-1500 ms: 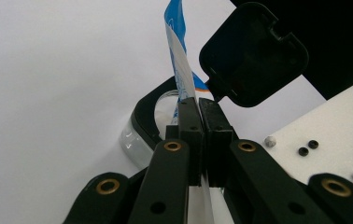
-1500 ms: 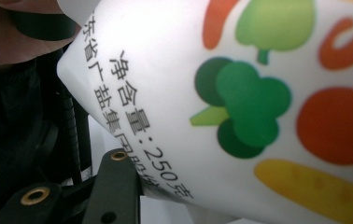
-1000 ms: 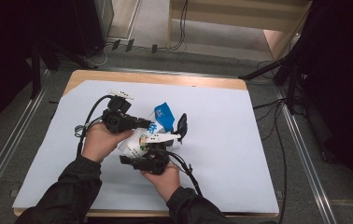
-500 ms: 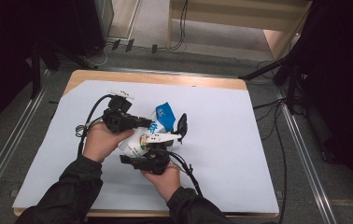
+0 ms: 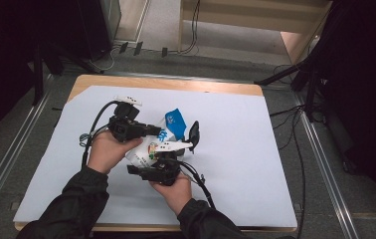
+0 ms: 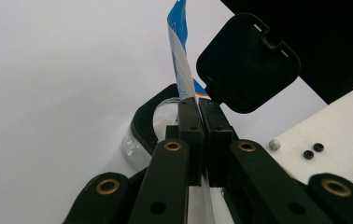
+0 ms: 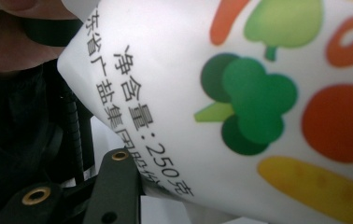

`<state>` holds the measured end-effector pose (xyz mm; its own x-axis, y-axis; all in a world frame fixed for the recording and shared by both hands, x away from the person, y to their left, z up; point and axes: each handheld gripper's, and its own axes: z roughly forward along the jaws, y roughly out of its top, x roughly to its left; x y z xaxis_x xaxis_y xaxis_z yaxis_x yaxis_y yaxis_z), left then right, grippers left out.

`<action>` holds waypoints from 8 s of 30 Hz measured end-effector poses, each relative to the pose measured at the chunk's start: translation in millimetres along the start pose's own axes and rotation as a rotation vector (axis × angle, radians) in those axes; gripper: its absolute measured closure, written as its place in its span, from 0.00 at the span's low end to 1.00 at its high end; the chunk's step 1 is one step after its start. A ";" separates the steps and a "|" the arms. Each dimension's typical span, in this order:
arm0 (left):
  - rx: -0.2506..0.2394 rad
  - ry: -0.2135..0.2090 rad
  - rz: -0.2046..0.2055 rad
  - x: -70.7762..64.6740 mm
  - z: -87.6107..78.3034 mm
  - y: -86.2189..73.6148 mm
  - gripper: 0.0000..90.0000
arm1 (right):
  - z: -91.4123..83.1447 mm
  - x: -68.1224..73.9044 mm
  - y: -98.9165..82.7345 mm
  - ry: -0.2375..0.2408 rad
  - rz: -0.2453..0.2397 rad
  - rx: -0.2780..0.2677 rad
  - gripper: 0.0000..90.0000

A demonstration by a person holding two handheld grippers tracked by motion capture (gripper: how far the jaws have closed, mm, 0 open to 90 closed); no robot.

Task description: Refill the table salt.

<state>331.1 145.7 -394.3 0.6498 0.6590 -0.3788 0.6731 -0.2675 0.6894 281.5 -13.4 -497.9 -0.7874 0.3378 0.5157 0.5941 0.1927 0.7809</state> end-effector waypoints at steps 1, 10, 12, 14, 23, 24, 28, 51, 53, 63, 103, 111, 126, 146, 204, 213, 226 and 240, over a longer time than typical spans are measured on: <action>0.002 -0.002 0.000 0.1 0.3 0.0 0.99 | -0.1 -0.1 -0.1 -0.001 0.000 0.000 0.68; 0.004 -0.003 -0.001 0.4 1.3 -0.4 0.99 | -0.1 -1.3 -0.6 0.008 0.001 0.006 0.68; 0.008 0.000 0.000 0.4 1.5 -0.4 0.99 | 0.0 -1.4 -0.6 0.011 0.006 0.006 0.68; 0.007 0.001 -0.001 0.4 2.0 -0.6 0.99 | 0.0 -1.5 -0.9 0.013 0.010 0.007 0.69; 0.008 0.000 -0.001 0.3 2.4 -0.5 0.99 | -0.1 -1.9 -0.9 0.013 0.011 0.008 0.69; 0.006 -0.001 -0.001 0.4 2.5 -0.6 0.99 | -0.1 -1.9 -0.9 0.013 0.013 0.009 0.69; 0.006 -0.002 -0.001 0.5 2.8 -0.5 0.99 | -0.1 -2.0 -0.8 0.013 0.013 0.008 0.69; 0.010 -0.005 -0.001 0.1 5.1 -0.7 0.99 | -0.1 -2.4 -1.1 0.017 0.020 0.010 0.69; 0.009 -0.007 -0.002 0.3 5.0 -0.7 0.99 | -0.2 -2.4 -1.1 0.018 0.021 0.010 0.69; 0.002 -0.005 0.007 -0.7 4.8 -0.8 0.99 | -0.5 -2.5 -0.9 0.024 0.028 0.005 0.69; 0.004 -0.006 0.007 -1.7 6.1 -0.4 0.99 | -0.8 -2.6 -0.6 0.027 0.028 0.002 0.69; 0.003 -0.006 0.007 -1.7 6.0 -0.2 0.99 | -0.8 -2.5 -0.4 0.029 0.030 -0.001 0.69; -0.011 -0.022 0.004 -1.8 2.7 0.9 0.97 | -2.2 -2.0 0.6 0.043 0.025 -0.014 0.69; 0.030 -0.004 0.003 -2.0 -1.4 0.6 0.98 | -1.6 -3.7 -1.2 0.056 0.035 -0.014 0.70; -0.013 0.026 0.009 -5.1 1.7 1.6 0.99 | -2.1 -6.0 4.2 0.074 0.060 -0.017 0.70; -0.020 0.029 0.008 -4.9 1.6 1.5 0.99 | -2.2 -6.7 4.6 0.083 0.063 -0.018 0.70; -0.013 0.025 0.010 -3.8 1.8 1.2 0.99 | -1.7 -6.9 4.3 0.069 0.056 -0.011 0.69; -0.017 0.031 0.007 -4.6 1.8 1.5 0.99 | -1.1 -6.5 5.3 0.076 0.055 -0.006 0.69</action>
<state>329.8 141.0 -392.6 0.6430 0.6785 -0.3552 0.6626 -0.2603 0.7022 289.6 -15.7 -496.8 -0.7638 0.2765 0.5832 0.6361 0.1699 0.7527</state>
